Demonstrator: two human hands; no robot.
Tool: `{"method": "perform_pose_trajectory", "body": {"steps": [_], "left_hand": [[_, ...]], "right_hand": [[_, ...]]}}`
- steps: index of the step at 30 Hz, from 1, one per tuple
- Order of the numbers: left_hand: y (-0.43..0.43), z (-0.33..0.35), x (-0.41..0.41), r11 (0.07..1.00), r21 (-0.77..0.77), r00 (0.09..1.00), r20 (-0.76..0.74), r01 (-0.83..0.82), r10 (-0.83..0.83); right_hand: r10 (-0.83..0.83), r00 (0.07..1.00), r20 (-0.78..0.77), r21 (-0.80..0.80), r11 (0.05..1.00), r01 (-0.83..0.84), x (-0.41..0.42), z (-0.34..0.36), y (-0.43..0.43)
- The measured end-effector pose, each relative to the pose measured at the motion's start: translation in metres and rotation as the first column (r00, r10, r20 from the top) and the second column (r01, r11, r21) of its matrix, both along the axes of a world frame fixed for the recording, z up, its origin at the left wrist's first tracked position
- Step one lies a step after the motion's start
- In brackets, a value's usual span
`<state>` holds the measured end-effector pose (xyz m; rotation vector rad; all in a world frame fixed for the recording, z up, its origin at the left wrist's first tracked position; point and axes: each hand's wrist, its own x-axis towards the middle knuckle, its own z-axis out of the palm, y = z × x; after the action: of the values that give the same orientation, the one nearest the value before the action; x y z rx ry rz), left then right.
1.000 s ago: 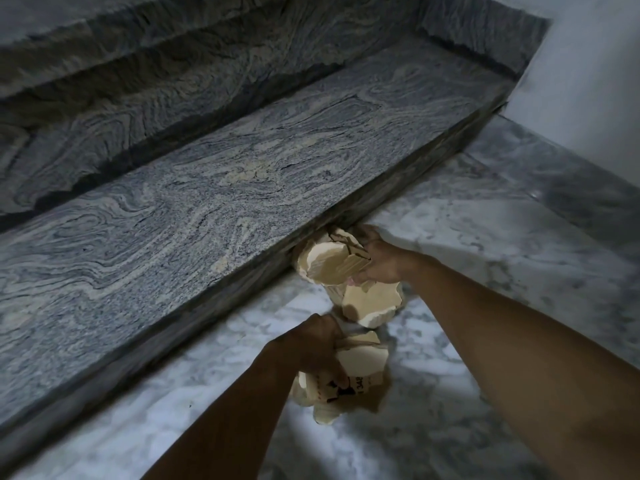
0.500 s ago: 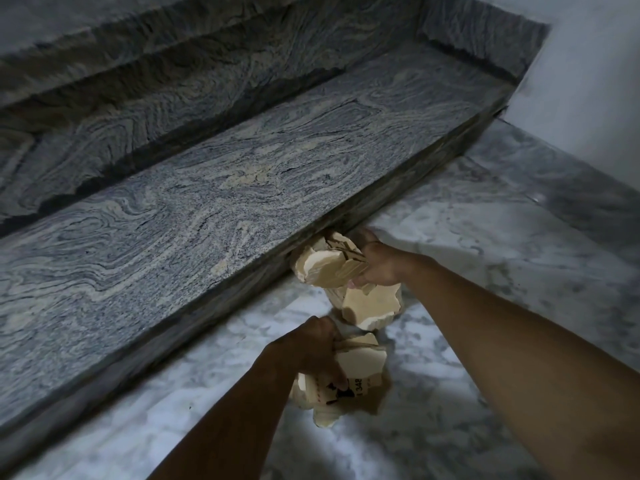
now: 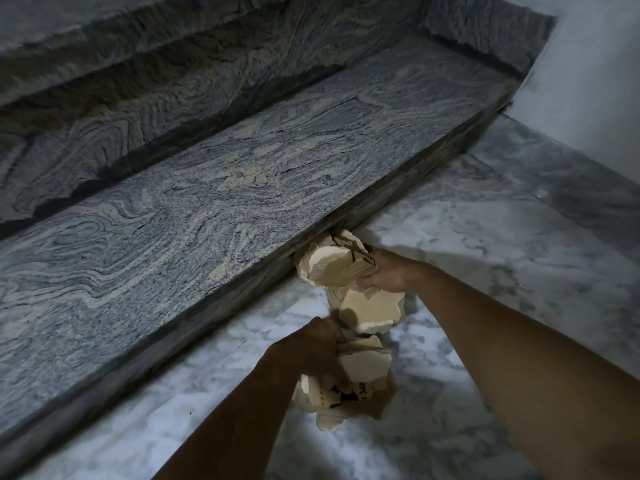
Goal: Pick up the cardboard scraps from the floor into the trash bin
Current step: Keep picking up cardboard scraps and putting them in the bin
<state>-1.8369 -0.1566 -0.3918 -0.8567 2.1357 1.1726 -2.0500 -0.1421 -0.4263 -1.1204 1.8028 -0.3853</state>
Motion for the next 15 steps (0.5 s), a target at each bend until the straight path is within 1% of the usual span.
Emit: {"method": "perform_pose_trajectory", "body": {"steps": [3,7,8,10,12,13,15], "left_hand": [[-0.002,-0.003,0.0,1.0,-0.017,1.0,0.015,-0.003,0.004],[-0.004,-0.001,0.006,1.0,-0.013,0.998,0.054,-0.026,0.027],[-0.007,0.0,0.009,0.999,-0.024,0.998,0.066,-0.023,0.025],[-0.017,0.005,0.014,0.997,-0.028,0.995,0.071,-0.066,0.068],[-0.029,0.015,0.016,0.987,-0.011,0.986,0.04,-0.16,0.161],[-0.034,0.02,0.014,0.969,0.033,0.969,-0.013,-0.245,0.246],[-0.032,0.041,-0.002,0.892,0.145,0.883,-0.144,-0.428,0.447]], "right_hand": [[-0.059,0.998,0.035,-0.041,0.997,0.06,0.003,-0.004,0.006],[-0.151,0.974,0.169,-0.05,0.986,0.162,-0.004,0.01,0.033],[-0.185,0.965,0.187,-0.05,0.979,0.197,-0.01,0.014,0.044],[-0.283,0.934,0.218,-0.06,0.951,0.303,-0.027,0.027,0.066],[-0.421,0.855,0.303,-0.072,0.884,0.461,-0.044,0.044,0.091],[-0.487,0.799,0.353,-0.064,0.839,0.54,-0.05,0.053,0.105],[-0.582,0.69,0.431,-0.046,0.749,0.661,-0.055,0.073,0.132]]}}
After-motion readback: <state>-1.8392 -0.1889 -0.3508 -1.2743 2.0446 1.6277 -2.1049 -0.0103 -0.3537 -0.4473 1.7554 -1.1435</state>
